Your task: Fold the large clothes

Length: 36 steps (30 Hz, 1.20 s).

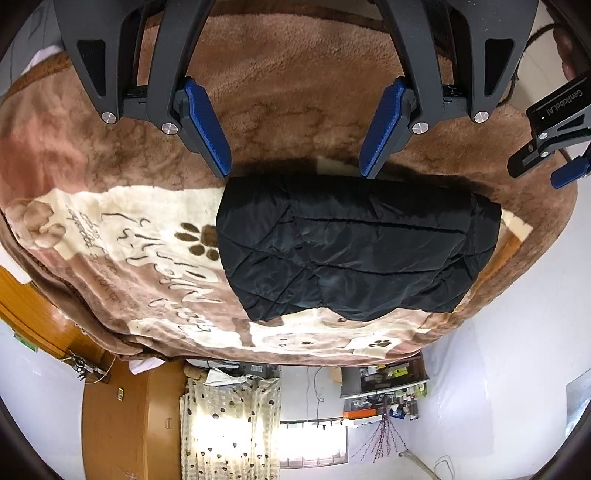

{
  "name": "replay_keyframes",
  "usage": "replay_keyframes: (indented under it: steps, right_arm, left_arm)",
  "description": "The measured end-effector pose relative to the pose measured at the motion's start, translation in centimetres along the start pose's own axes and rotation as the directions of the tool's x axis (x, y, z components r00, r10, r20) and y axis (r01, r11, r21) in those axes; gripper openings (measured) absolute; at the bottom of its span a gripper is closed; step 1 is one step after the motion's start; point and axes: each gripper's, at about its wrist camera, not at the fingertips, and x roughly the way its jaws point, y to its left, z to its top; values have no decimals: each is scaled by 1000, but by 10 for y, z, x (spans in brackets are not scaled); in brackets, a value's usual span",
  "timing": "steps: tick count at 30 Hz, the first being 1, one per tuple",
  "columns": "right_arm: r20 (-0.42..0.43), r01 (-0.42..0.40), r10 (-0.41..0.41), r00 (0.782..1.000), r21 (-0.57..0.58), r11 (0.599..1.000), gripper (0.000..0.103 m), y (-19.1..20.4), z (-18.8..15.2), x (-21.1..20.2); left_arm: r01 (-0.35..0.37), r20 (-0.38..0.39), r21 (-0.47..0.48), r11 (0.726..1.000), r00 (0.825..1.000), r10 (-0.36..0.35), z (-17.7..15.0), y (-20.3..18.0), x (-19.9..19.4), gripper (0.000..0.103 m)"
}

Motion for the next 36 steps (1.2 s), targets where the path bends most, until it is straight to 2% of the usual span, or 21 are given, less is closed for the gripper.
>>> replay_keyframes:
  steps: [7,13,19,26,36]
  right_arm:
    - [-8,-11,11,1000,-6,1000,72,5,-7,-2]
    - [-16,-21,21,1000,-11,1000,72,9,-10,-2]
    - [-20,-23,23,1000,-11,1000,72,10,-12,-1]
    - [-33,-27,27,999,-5,1000,72,11,-14,2]
    - [-33,-27,27,999,-5,1000,72,11,-15,2]
  left_arm:
    - [15,10,-12,1000,1000,-15,-4,-1,-5,84]
    - [-24,6,11,1000,1000,24,-5,-7,-5,84]
    - [22,-3,-3,1000,1000,-22,-8,-9,-2,84]
    - [45,8,-44,998,999,-44,-9,-7,-5,84]
    - [20,27,-37,999,999,-19,-10,-6,-9,84]
